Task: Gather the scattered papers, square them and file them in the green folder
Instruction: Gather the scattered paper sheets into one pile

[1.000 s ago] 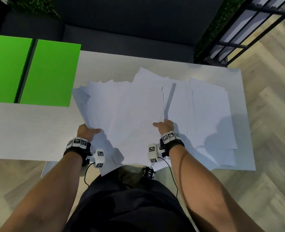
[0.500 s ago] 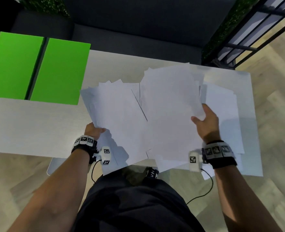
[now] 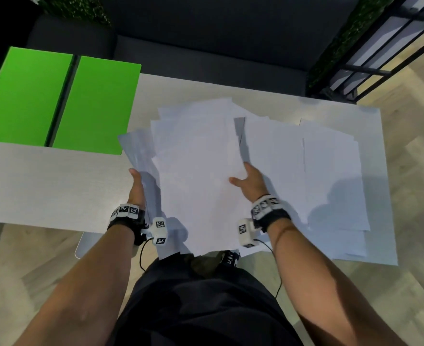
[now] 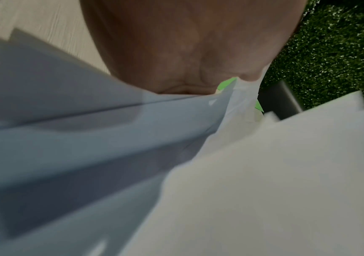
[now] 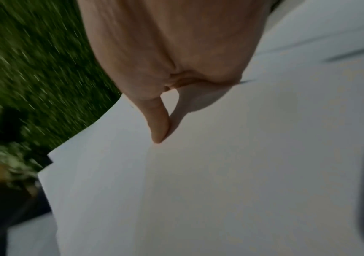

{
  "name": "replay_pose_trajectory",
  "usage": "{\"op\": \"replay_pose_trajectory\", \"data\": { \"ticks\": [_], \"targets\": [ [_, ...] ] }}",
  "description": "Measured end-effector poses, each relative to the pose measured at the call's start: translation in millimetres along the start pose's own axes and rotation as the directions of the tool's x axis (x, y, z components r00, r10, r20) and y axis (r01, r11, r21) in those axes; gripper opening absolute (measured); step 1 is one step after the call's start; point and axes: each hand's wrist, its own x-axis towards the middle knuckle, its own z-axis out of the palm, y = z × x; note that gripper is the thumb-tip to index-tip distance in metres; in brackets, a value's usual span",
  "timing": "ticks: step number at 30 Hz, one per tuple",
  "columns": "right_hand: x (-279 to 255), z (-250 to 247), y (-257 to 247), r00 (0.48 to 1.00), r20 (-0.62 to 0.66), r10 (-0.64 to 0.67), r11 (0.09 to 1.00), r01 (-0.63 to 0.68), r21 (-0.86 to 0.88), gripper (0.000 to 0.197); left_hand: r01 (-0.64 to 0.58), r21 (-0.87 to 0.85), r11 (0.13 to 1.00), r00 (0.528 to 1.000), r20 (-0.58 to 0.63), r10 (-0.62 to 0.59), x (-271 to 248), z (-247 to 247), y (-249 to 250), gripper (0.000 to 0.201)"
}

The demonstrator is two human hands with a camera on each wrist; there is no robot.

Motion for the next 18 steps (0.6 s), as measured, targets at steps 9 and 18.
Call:
{"op": "replay_pose_trajectory", "data": {
  "ticks": [9,18],
  "targets": [
    [19.6,81.1,-18.7,0.981,0.029,0.192,0.97,-0.185,-0.16,0.072,-0.142,0.446,0.884,0.99,0.067,0.126,-122.7,38.3,29.2,0.044],
    [15.9,-49.5,75.8,0.607,-0.598,0.523,0.708,-0.7,-0.092,0.091,-0.14,0.653,0.744,0.973,-0.049,0.226,-106.4,42.2,35.0,0.066]
  ]
}}
